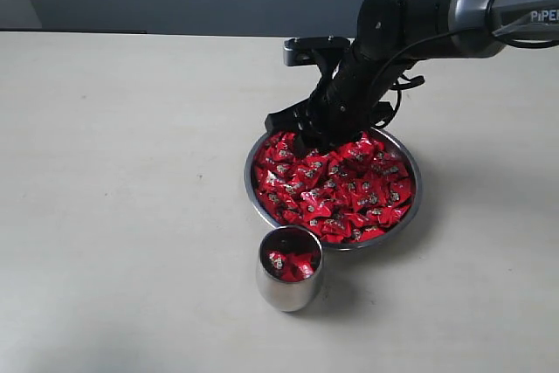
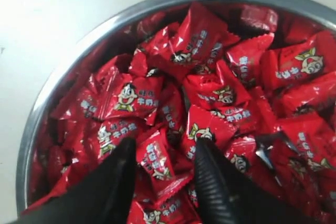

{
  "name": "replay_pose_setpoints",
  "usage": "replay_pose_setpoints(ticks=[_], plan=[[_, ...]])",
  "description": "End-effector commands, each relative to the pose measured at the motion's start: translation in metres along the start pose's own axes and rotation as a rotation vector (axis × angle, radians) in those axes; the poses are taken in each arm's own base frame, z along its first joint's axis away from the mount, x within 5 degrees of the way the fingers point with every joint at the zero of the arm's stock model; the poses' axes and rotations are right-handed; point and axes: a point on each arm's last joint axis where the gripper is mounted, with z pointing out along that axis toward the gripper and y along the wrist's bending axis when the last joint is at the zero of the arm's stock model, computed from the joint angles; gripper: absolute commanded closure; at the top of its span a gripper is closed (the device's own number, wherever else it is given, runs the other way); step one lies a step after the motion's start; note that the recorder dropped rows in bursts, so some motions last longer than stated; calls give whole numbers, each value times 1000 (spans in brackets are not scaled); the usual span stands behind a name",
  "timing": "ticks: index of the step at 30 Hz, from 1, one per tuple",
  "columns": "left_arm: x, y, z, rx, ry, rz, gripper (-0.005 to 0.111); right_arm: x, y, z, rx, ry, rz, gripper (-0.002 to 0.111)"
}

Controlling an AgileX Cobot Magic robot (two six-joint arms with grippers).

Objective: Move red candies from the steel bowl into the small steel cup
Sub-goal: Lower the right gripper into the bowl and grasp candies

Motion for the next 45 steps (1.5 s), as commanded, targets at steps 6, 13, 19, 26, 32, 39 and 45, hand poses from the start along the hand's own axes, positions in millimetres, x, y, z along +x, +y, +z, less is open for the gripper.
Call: replay_pose_setpoints(ticks=[6, 13, 19, 26, 32, 39, 45], plan=[[1, 0, 0, 5, -8, 2, 106, -13, 1, -3, -16, -129, -4, 72], [1, 0, 0, 5, -8, 2, 106, -24, 3, -5, -25, -155, -7, 72], [1, 0, 0, 5, -8, 2, 106, -30, 6, 7, -59, -93, 7, 72], [1, 0, 0, 5, -8, 2, 106, -26, 5, 20, -80, -50, 2, 72], [1, 0, 0, 5, -8, 2, 106, -19, 4, 37, -94, 11, 16, 72], [1, 0, 0, 5, -8, 2, 106, -13, 17, 48, -91, 35, -30, 72], [1, 0, 0, 5, -8, 2, 106, -13, 22, 50, -86, 17, -45, 72]])
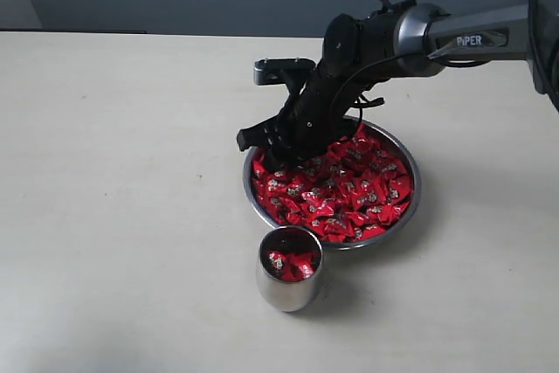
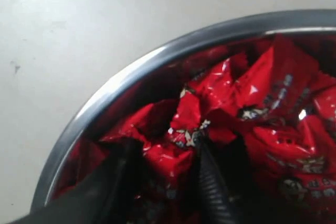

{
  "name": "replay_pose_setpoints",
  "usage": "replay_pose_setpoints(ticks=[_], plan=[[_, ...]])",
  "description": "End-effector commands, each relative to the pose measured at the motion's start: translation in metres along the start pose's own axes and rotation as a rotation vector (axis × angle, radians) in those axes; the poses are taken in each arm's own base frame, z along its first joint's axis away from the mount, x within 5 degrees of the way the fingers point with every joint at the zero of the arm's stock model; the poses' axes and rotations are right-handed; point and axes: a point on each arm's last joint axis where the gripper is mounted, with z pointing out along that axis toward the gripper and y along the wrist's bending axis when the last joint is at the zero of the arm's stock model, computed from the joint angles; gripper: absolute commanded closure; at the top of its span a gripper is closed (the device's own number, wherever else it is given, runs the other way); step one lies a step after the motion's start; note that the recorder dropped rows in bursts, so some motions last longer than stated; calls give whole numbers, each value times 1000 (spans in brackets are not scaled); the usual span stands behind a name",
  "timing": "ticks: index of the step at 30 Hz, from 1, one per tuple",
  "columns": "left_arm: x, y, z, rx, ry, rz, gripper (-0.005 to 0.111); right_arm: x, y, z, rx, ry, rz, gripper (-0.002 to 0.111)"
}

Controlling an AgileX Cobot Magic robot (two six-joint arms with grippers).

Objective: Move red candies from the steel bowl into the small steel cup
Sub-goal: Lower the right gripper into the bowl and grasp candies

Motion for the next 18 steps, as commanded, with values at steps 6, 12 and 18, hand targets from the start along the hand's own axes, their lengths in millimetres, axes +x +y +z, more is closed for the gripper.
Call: replay_pose_setpoints(ticks=[6, 12, 18], plan=[[1, 0, 0, 5, -8, 2, 106, -3, 3, 0, 2, -26, -13, 83], [1, 0, 0, 5, -8, 2, 106, -3, 3, -1, 3, -31, -15, 109], [1, 0, 0, 5, -8, 2, 106, -8, 8, -25, 27, -69, -50, 109]])
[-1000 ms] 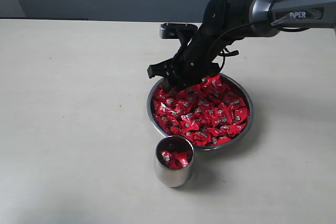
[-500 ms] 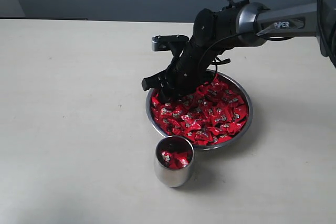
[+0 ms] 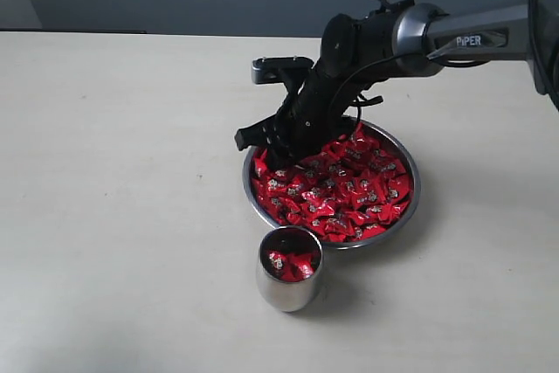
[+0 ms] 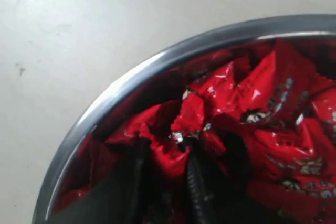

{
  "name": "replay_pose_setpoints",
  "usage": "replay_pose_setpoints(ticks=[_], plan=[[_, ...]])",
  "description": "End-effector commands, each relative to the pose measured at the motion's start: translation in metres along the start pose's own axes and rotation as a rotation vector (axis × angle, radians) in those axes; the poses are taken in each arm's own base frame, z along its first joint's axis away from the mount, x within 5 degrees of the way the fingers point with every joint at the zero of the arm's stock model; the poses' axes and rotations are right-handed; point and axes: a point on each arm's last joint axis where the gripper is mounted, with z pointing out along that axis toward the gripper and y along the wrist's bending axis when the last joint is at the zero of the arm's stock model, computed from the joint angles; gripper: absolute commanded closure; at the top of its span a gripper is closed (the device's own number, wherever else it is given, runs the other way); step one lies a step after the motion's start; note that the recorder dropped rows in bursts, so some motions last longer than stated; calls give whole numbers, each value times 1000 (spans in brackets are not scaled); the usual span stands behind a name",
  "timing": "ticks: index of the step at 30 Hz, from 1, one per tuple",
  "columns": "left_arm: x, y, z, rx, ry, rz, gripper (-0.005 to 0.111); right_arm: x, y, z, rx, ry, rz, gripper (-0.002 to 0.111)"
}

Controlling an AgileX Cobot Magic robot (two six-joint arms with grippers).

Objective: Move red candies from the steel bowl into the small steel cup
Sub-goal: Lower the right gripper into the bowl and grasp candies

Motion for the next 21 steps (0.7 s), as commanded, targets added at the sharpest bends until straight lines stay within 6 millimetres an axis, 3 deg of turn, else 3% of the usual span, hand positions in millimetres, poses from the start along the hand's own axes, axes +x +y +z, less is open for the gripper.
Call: replay_pose_setpoints(ticks=[1, 9, 14, 21], plan=[[1, 0, 0, 5, -8, 2, 106, -8, 6, -28, 36, -58, -29, 109], [1, 0, 0, 5, -8, 2, 106, -7, -11, -66, 300, -48, -24, 109], [1, 0, 0, 5, -8, 2, 106, -1, -11, -82, 322, -63, -3, 109], [1, 0, 0, 5, -8, 2, 106, 39, -8, -103, 265, -172, 28, 109]])
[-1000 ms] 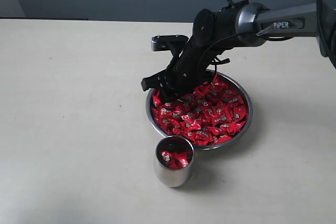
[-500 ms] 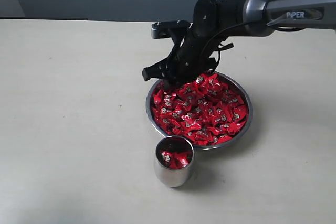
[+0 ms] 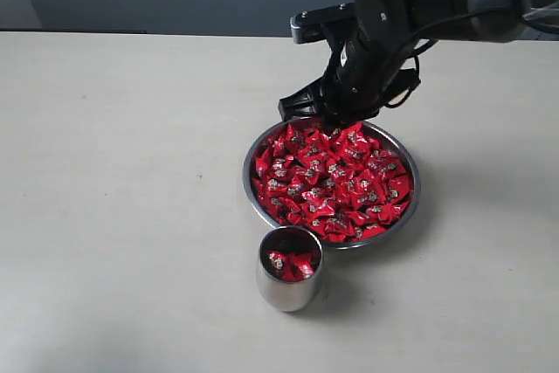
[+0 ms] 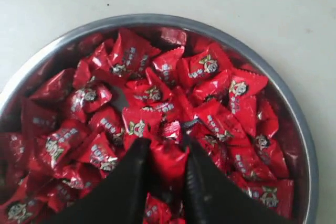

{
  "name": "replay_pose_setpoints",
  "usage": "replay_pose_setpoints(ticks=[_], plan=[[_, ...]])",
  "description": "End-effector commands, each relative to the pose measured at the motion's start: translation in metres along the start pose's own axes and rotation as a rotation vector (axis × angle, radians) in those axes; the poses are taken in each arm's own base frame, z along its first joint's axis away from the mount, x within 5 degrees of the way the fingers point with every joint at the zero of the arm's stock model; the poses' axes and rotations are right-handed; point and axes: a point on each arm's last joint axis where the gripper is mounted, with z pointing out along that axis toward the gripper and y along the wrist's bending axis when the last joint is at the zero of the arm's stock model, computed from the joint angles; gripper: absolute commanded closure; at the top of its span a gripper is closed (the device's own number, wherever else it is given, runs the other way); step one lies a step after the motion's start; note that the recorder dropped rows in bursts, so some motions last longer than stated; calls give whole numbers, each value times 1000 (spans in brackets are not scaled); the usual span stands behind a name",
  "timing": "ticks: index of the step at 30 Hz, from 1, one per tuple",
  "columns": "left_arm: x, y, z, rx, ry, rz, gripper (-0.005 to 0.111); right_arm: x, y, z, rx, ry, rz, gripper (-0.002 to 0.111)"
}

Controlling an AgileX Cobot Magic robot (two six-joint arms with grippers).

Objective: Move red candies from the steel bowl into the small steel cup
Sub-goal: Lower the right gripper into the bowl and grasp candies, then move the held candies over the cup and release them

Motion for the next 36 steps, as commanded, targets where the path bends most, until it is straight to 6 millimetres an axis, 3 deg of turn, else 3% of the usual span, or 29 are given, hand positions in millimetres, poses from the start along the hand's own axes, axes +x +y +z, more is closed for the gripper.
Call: replay_pose_setpoints(ticks=[1, 8, 13, 18, 21, 30, 36], plan=[[1, 0, 0, 5, -8, 2, 106, 27, -6, -22, -31, -75, 38, 109], [1, 0, 0, 5, -8, 2, 106, 79, -4, -54, -106, -114, 93, 109], [1, 0, 0, 5, -8, 2, 106, 100, 18, -60, -177, -81, 17, 109], [1, 0, 0, 5, -8, 2, 106, 108, 54, -62, -282, -97, -71, 109], [1, 0, 0, 5, -8, 2, 106, 110, 66, -65, -304, -120, -106, 109], [1, 0, 0, 5, -8, 2, 106, 117, 70, -46, -290, -32, -112, 109], [1, 0, 0, 5, -8, 2, 106, 118, 70, -45, -289, -17, -118, 109]])
